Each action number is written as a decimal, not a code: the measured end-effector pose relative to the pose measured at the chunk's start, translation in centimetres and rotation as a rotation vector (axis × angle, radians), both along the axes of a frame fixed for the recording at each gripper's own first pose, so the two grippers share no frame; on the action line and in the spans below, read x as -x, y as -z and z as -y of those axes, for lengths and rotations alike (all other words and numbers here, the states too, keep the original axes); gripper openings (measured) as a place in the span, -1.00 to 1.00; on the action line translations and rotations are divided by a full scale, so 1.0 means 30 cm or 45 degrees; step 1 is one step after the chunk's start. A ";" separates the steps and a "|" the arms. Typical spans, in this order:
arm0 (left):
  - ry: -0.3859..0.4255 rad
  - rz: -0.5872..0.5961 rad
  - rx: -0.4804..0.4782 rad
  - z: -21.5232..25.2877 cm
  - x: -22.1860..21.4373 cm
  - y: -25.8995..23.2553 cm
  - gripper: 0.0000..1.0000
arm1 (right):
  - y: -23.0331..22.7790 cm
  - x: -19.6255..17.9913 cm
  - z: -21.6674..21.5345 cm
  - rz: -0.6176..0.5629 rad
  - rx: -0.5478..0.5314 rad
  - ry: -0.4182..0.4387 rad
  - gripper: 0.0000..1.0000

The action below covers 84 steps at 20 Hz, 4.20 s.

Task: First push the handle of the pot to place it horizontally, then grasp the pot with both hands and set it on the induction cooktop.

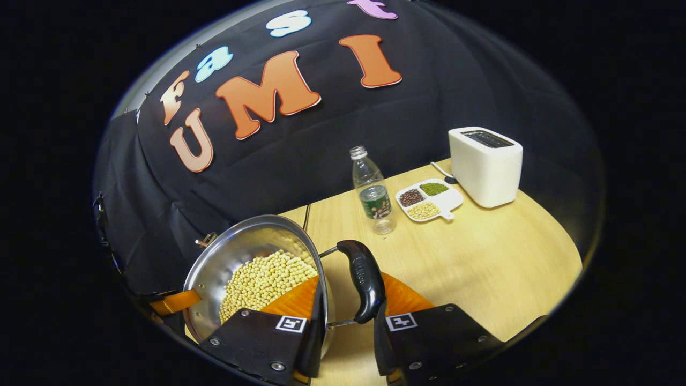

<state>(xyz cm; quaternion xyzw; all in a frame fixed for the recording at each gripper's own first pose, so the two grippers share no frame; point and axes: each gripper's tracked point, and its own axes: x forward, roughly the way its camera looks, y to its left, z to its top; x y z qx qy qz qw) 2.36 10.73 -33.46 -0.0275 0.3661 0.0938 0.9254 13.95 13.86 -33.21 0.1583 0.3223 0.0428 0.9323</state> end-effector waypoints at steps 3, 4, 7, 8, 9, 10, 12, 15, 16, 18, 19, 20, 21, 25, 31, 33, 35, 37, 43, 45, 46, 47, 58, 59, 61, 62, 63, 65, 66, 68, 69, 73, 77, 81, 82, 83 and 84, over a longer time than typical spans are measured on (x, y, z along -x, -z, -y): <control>-0.024 -0.004 -0.022 -0.083 0.026 -0.017 0.07 | 0.009 0.001 -0.086 -0.009 -0.021 -0.032 -0.21; -0.032 -0.002 -0.031 -0.110 0.028 -0.024 0.11 | 0.013 -0.002 -0.114 -0.010 -0.032 -0.041 -0.22; -0.059 -0.003 -0.041 -0.185 0.044 -0.026 0.01 | 0.031 -0.019 -0.188 -0.021 -0.044 -0.066 -0.22; -0.071 -0.006 -0.034 -0.207 0.048 -0.013 0.01 | 0.036 -0.023 -0.211 -0.023 -0.042 -0.072 -0.21; -0.084 -0.011 -0.024 -0.229 0.053 -0.003 0.01 | 0.042 -0.028 -0.234 -0.026 -0.038 -0.078 -0.22; -0.095 -0.016 -0.014 -0.249 0.061 0.008 0.06 | 0.053 -0.029 -0.248 -0.030 -0.033 -0.085 -0.22; -0.110 -0.033 -0.006 -0.285 0.074 0.026 0.11 | 0.071 -0.033 -0.287 -0.044 -0.031 -0.098 -0.22; -0.128 -0.042 -0.016 -0.338 0.079 0.050 0.07 | 0.105 -0.036 -0.338 -0.068 -0.034 -0.119 -0.21; -0.133 -0.047 -0.016 -0.355 0.079 0.060 0.07 | 0.116 -0.038 -0.353 -0.074 -0.036 -0.123 -0.22; -0.140 -0.061 -0.011 -0.378 0.080 0.083 0.12 | 0.136 -0.041 -0.374 -0.083 -0.027 -0.129 -0.22; -0.143 -0.067 -0.006 -0.387 0.076 0.101 0.07 | 0.147 -0.042 -0.382 -0.087 -0.020 -0.131 -0.21; -0.147 -0.075 -0.001 -0.395 0.078 0.112 0.07 | 0.160 -0.045 -0.387 -0.095 -0.015 -0.134 -0.21; -0.149 -0.087 0.005 -0.403 0.078 0.130 0.07 | 0.174 -0.049 -0.393 -0.107 -0.012 -0.136 -0.21; -0.159 -0.115 0.031 -0.403 0.075 0.161 0.02 | 0.210 -0.046 -0.399 -0.134 0.002 -0.133 -0.29; -0.176 -0.113 0.046 -0.406 0.070 0.171 0.07 | 0.236 -0.043 -0.403 -0.152 -0.002 -0.129 -0.20; -0.170 -0.107 0.042 -0.406 0.074 0.172 0.03 | 0.246 -0.040 -0.406 -0.160 -0.001 -0.125 -0.21; -0.166 -0.103 0.033 -0.404 0.070 0.167 0.04 | 0.258 -0.043 -0.402 -0.174 -0.008 -0.127 -0.17; -0.164 -0.107 0.018 -0.407 0.064 0.146 0.12 | 0.274 -0.036 -0.403 -0.193 -0.002 -0.143 -0.12; -0.176 -0.067 -0.013 -0.385 0.057 0.139 0.38 | 0.228 -0.033 -0.385 -0.153 -0.007 -0.144 0.12; -0.159 -0.047 -0.016 -0.354 0.054 0.114 0.66 | 0.180 -0.046 -0.367 -0.096 -0.019 -0.134 0.39; -0.159 -0.038 -0.033 -0.348 0.052 0.095 0.79 | 0.153 -0.036 -0.360 -0.082 -0.040 -0.133 0.49; -0.164 -0.044 -0.045 -0.344 0.057 0.082 0.92 | 0.130 -0.032 -0.349 -0.071 -0.053 -0.131 0.65; -0.125 0.333 -0.154 -0.185 -0.010 -0.368 1.00 | -0.267 0.001 -0.053 0.267 0.081 -0.051 0.90; -0.120 0.380 -0.171 -0.171 -0.013 -0.425 0.97 | -0.318 0.012 -0.022 0.308 0.095 -0.045 0.89; -0.112 0.473 -0.159 -0.125 -0.030 -0.536 0.96 | -0.411 0.043 0.028 0.380 0.119 -0.039 0.89; -0.105 0.512 -0.143 -0.101 -0.028 -0.586 0.96 | -0.453 0.056 0.054 0.415 0.130 -0.033 0.89; -0.101 0.544 -0.134 -0.079 -0.022 -0.629 0.96 | -0.501 0.073 0.078 0.450 0.135 -0.027 0.89; -0.101 0.597 -0.132 -0.062 -0.014 -0.701 0.96 | -0.580 0.108 0.119 0.511 0.142 -0.014 0.89; -0.099 0.626 -0.135 -0.045 -0.008 -0.742 0.96 | -0.614 0.127 0.147 0.541 0.156 -0.007 0.90; -0.097 0.696 -0.157 -0.013 0.007 -0.826 0.96 | -0.692 0.161 0.202 0.610 0.205 0.005 0.89; -0.093 0.724 -0.164 0.007 0.015 -0.859 0.96 | -0.725 0.180 0.222 0.634 0.226 0.005 0.90; -0.028 0.806 -0.117 0.113 0.044 -0.987 0.99 | -0.855 0.244 0.297 0.755 0.298 0.027 0.89; 0.024 0.855 -0.112 0.166 0.101 -1.061 0.99 | -0.916 0.293 0.332 0.803 0.333 0.030 0.89; 0.042 0.879 -0.125 0.192 0.113 -1.095 0.96 | -0.953 0.321 0.357 0.833 0.351 0.029 0.89; 0.050 0.883 -0.123 0.202 0.119 -1.100 0.96 | -0.957 0.329 0.355 0.838 0.351 0.024 0.89; 0.055 0.886 -0.124 0.210 0.123 -1.104 0.96 | -0.961 0.333 0.353 0.843 0.353 0.018 0.89; 0.060 0.890 -0.125 0.217 0.122 -1.108 0.97 | -0.963 0.339 0.354 0.847 0.357 0.014 0.89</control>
